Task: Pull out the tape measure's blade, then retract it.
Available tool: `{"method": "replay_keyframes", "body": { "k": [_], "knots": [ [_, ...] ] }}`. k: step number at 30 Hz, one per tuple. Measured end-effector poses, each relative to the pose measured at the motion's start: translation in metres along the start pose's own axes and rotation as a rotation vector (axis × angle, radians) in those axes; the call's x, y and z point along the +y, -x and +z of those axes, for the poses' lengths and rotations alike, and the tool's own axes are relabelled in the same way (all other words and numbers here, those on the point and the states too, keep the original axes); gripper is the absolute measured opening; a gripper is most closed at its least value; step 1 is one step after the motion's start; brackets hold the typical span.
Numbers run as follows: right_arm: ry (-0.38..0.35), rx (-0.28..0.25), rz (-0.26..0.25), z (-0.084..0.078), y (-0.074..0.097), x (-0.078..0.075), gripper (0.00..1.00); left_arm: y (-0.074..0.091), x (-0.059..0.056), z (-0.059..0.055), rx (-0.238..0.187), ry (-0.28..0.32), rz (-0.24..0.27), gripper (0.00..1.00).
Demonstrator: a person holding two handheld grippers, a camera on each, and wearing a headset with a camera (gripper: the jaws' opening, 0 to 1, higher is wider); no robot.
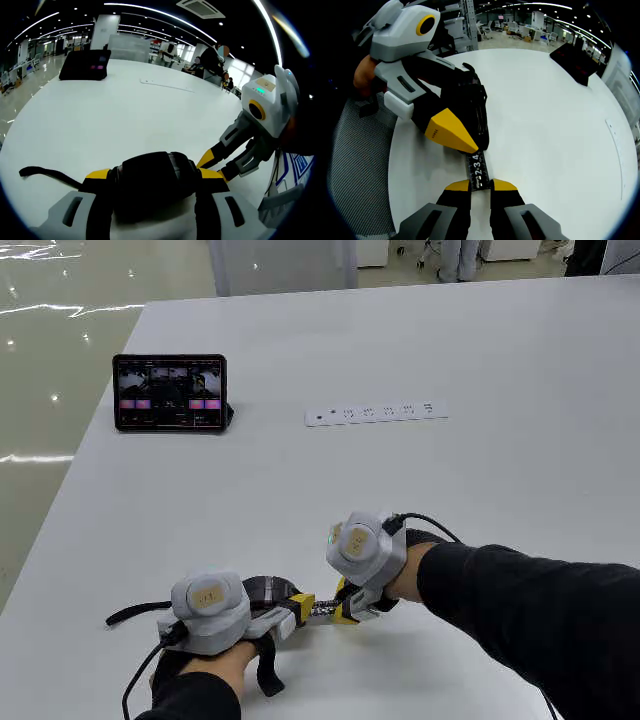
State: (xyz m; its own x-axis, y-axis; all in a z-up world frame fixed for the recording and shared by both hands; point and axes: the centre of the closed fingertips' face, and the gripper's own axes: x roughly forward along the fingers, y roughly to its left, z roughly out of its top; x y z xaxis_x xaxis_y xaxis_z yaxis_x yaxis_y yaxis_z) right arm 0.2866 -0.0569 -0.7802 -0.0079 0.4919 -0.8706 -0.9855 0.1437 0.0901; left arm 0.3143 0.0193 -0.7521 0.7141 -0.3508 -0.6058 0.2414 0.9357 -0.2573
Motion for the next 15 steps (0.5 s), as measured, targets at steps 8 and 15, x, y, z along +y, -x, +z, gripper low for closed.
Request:
{"method": "replay_keyframes", "body": {
  "k": [8,15],
  "knots": [
    [-0.004,-0.006,-0.003,0.0035,-0.003,0.0006,0.1,-0.0001,0.0001,0.0,0.001,0.002,-0.003,0.63],
    [0.011,-0.01,-0.002,0.0089,-0.0066,0.0012,0.1,-0.0001,0.0001,-0.0003,0.005,0.003,-0.003,0.63]
  ]
}}
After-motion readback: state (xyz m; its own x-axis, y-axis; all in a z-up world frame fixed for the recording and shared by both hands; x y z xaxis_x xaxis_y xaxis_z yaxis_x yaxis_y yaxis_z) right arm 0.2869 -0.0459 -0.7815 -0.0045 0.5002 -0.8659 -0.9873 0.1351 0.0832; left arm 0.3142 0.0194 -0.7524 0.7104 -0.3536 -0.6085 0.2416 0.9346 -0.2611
